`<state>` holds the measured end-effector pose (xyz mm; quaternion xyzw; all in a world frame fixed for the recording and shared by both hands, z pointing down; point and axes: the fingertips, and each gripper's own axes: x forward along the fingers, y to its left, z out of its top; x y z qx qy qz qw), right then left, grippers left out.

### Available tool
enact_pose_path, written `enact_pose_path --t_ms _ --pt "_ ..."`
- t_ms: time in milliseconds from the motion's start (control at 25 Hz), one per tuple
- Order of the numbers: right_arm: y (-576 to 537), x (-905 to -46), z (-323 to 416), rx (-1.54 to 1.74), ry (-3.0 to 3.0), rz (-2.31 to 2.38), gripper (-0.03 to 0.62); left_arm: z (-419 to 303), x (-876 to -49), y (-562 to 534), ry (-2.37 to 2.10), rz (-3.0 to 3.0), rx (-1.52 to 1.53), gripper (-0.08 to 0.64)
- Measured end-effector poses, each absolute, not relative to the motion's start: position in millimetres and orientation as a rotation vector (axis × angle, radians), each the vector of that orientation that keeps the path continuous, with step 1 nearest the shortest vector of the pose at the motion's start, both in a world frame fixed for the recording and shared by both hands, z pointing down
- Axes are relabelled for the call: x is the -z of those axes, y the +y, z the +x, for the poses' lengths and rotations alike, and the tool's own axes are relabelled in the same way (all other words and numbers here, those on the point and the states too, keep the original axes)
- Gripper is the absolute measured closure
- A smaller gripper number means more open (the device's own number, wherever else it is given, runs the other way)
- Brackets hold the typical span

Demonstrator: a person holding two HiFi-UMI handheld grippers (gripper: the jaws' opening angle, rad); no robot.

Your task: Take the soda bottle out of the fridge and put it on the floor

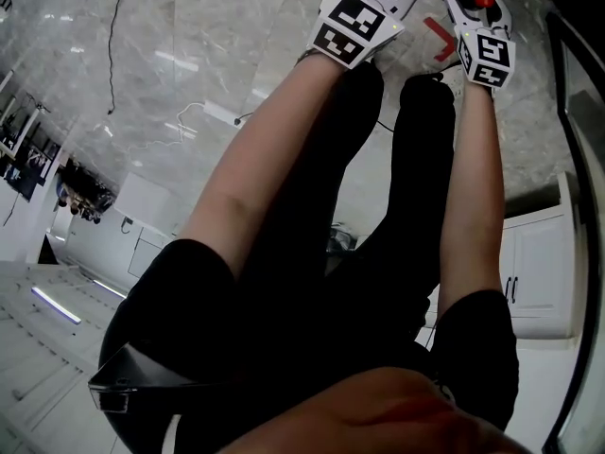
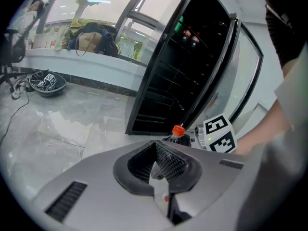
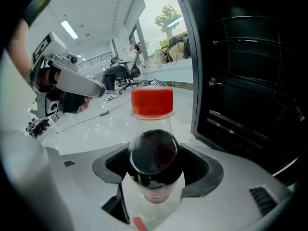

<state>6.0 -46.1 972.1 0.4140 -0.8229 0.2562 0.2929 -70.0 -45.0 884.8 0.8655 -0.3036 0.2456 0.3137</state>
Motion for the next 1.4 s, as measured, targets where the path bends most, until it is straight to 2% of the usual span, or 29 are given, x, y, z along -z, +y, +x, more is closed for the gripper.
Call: enact_pose_path --t_ms 360,680,1120,1400 --pt "-41.3 -1037.2 -2.4 -0.654 -2.133 1.023 0.273 -77.9 -913.2 -43.5 -0.789 2.265 -0.652 0.560" --pt "-27.4 -1047.2 -22.7 -0.536 -2.126 0.886 0.273 -84.7 -918.1 -40.8 -0.798 2.250 -0.654 0.560" --pt "-15.1 -1025.5 -30.1 -0.561 -2.157 0.824 0.273 -78.5 -897.0 -44.5 -0.803 2.262 -0.646 0.558" --pt "-14.6 -948.0 -23.5 -0.485 -2.190 0.808 0.273 -75.3 -835.7 -42.7 -0.824 2.280 -0.636 0.558"
